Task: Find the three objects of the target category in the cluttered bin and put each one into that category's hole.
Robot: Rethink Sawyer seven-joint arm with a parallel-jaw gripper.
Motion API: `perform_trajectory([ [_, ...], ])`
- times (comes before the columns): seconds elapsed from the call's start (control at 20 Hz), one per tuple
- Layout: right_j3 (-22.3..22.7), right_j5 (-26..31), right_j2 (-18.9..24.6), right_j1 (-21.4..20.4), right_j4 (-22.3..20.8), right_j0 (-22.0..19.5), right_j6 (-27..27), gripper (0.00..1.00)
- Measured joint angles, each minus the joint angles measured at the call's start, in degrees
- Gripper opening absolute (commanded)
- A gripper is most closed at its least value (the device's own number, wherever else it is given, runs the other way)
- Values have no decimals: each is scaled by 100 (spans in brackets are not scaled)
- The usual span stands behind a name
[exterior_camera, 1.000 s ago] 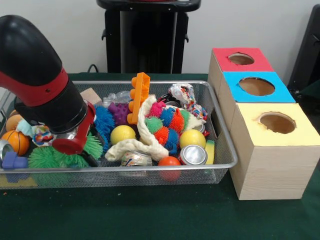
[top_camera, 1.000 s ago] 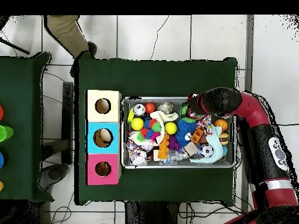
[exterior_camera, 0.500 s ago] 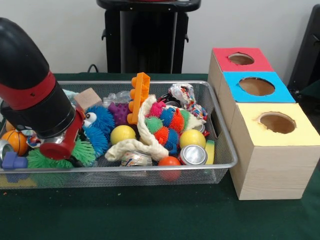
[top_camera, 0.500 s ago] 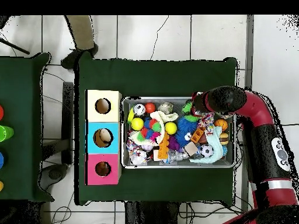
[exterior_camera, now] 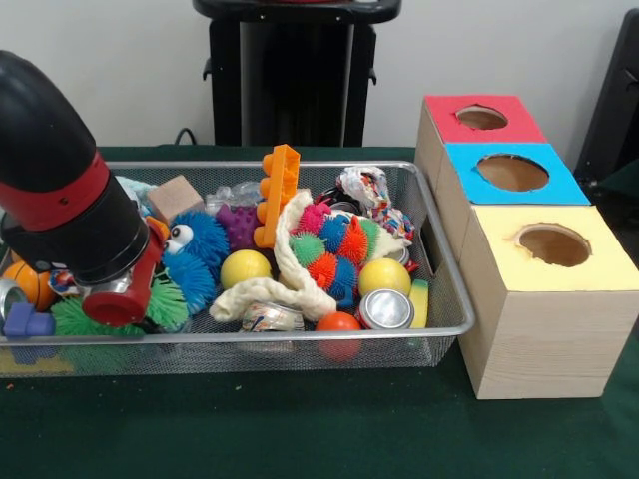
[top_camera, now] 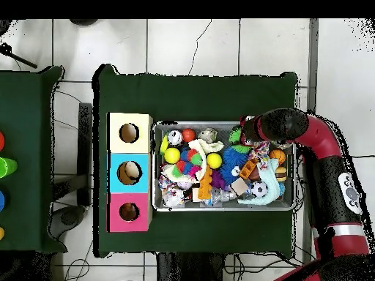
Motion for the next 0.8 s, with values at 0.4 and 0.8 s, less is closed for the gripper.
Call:
perform_trajectory([
  [0.4, -50, 36, -5, 18, 1, 2, -11, 100],
  [0.8, -46, 35, -8, 14, 0, 3, -11, 100],
])
